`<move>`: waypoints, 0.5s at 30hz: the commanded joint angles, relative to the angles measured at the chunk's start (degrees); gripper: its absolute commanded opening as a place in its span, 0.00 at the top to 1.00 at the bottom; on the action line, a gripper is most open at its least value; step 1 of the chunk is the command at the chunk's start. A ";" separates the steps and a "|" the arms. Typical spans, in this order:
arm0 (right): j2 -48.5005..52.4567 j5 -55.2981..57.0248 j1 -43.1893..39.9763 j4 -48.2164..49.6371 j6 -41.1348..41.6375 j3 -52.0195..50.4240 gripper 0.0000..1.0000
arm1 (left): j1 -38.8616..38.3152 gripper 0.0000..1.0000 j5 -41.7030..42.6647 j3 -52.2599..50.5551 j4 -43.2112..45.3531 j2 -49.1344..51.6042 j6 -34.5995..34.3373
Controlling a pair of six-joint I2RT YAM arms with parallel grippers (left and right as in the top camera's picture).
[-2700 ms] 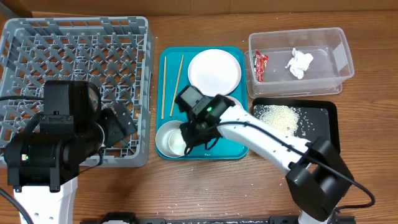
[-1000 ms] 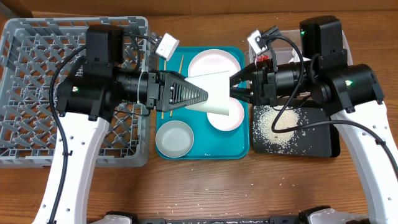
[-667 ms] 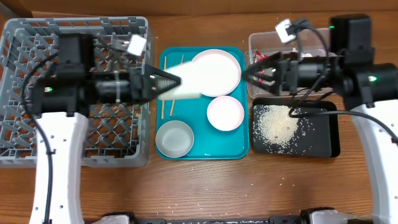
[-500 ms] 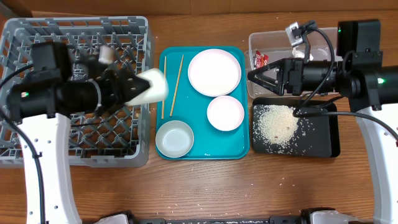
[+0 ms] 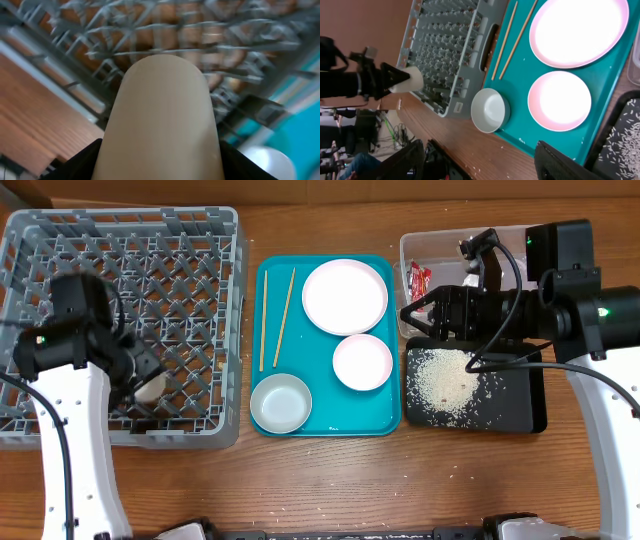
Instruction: Sort waste into correct bins and load items into the dishwasher
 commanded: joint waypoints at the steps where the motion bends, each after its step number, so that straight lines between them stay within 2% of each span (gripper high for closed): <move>1: -1.20 0.94 0.28 -0.07 0.24 0.72 0.27 | 5.38 0.43 -1.40 -7.10 3.78 -0.04 -1.88; 4: -1.20 0.94 0.28 -0.02 0.24 0.72 0.27 | 8.94 0.46 1.14 -10.12 6.69 -0.04 -0.98; 7: -1.20 0.94 0.28 -0.07 0.24 0.72 0.27 | 10.69 0.44 2.19 -11.41 8.22 0.04 -0.39; 8: -1.20 0.94 0.28 -0.07 0.24 0.72 0.27 | 10.97 0.38 2.40 -11.69 8.72 0.13 -0.39; 10: -1.20 0.94 0.28 -0.07 0.24 0.72 0.27 | 10.99 0.13 4.46 -11.85 9.09 0.33 -0.31; 11: -1.20 0.94 0.28 -0.07 0.24 0.72 0.27 | 10.99 0.07 6.54 -11.82 9.38 0.35 0.50; 13: -1.20 0.92 0.28 -0.07 0.24 0.72 0.27 | 11.02 0.03 10.01 -11.34 10.16 0.28 2.29; 15: -1.20 0.94 0.28 -0.09 0.22 0.72 0.27 | 11.02 0.05 12.22 -8.72 9.03 0.26 2.47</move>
